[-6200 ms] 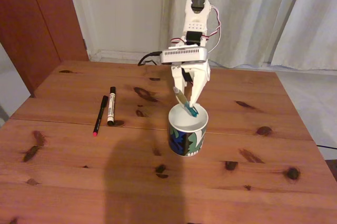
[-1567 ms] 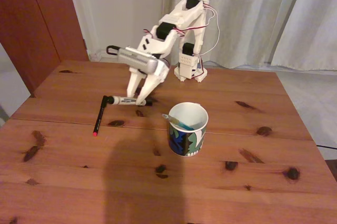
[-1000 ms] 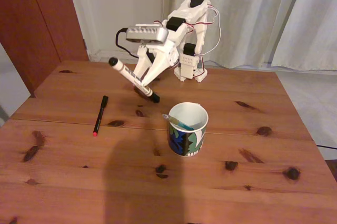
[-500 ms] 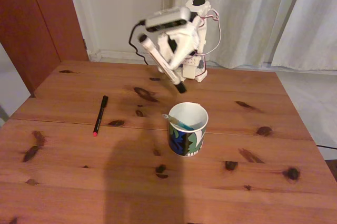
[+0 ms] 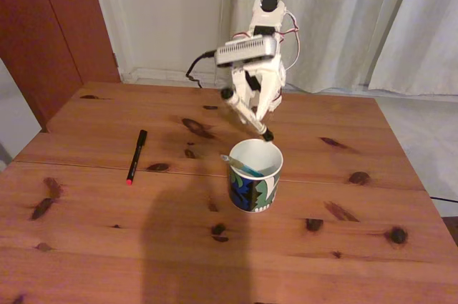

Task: Clean up the desk and place the pens and markers into the cup

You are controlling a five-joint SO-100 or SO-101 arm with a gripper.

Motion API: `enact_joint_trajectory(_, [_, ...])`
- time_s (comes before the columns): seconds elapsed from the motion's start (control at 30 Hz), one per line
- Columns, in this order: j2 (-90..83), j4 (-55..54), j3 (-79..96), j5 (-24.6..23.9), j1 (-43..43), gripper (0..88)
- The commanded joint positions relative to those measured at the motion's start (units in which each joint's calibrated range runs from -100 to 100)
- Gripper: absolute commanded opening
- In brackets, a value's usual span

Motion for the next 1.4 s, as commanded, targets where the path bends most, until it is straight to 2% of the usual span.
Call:
enact_joint_trajectory(0.0, [2.5,-5.1,-1.7,-0.2,0.0,0.8])
enact_joint_trajectory(0.27, [9.7,-13.3,-1.9,0.0,0.3,0.8])
enact_joint_trajectory(0.67, [10.1,-12.9,0.2,1.7,1.4,1.6])
enact_joint_trajectory(0.87, [9.7,-13.3,3.9,4.0,1.4,10.6])
enact_joint_trajectory(1.37, [9.5,-12.7,-5.3,4.4,5.9,10.9])
